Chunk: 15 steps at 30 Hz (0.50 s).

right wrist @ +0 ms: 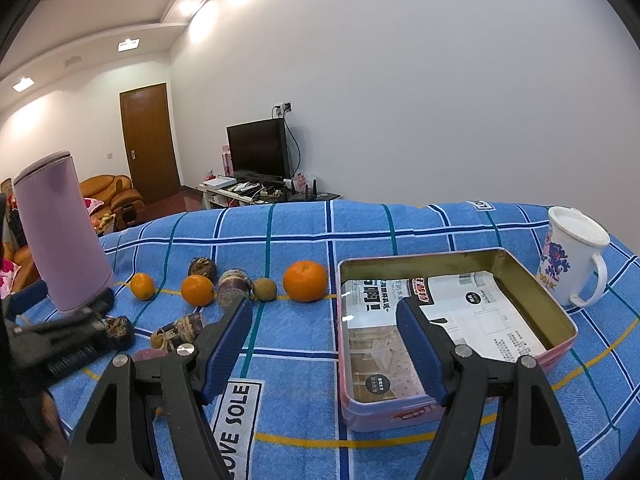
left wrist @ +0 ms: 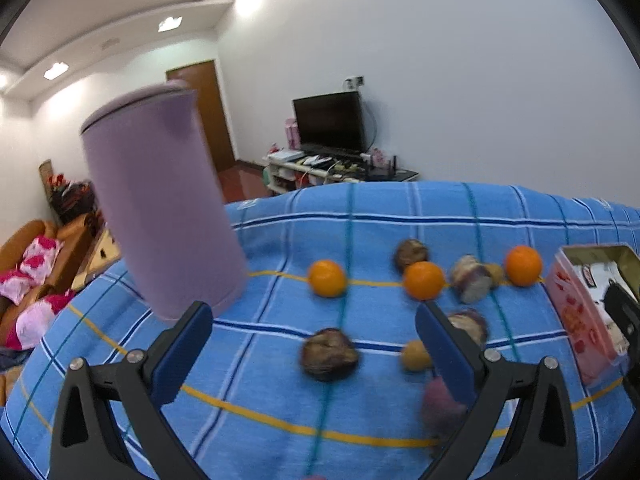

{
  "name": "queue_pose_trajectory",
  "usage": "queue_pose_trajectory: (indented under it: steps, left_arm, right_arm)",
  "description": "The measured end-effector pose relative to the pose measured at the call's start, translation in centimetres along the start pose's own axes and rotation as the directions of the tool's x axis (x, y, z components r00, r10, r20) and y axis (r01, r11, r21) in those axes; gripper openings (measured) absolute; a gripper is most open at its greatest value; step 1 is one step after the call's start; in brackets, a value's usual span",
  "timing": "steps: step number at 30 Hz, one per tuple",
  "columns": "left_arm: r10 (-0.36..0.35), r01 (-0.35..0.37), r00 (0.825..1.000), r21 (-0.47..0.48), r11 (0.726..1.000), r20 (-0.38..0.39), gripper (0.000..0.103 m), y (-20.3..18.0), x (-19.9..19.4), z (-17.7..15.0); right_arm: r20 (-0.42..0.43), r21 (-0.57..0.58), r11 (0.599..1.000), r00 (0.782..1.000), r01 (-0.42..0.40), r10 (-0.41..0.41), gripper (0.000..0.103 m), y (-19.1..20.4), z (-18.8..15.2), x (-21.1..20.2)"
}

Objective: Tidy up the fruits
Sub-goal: 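Grasp the purple beet with the left tool while the right tool grasps the taro root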

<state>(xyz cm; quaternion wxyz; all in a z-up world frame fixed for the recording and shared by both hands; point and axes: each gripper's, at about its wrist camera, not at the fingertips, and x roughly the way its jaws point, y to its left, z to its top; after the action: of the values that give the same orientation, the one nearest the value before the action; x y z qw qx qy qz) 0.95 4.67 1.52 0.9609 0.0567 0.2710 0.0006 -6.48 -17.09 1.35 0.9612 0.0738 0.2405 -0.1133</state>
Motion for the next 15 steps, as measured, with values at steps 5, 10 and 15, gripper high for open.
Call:
queue_pose_trajectory:
  steps: [5, 10, 15]
  left_arm:
    - [-0.166, 0.163, 0.985, -0.048, 0.985, -0.053, 0.095, 1.5, 0.2, -0.2]
    - [-0.386, 0.396, 0.91, 0.041, 0.917, -0.15, 0.088, -2.1, 0.0, -1.2]
    - [-0.392, 0.43, 0.88, 0.102, 0.897, -0.267, 0.075, -5.3, 1.0, -2.7]
  right_arm:
    - [0.002, -0.001, 1.0, 1.0, -0.004, 0.004, 0.076, 0.1, 0.0, 0.0]
    - [0.009, 0.002, 1.0, 1.0, 0.004, -0.004, 0.076, -0.1, 0.0, -0.1]
    - [0.012, 0.013, 1.0, 1.0, 0.004, -0.004, 0.076, -0.1, 0.1, -0.3]
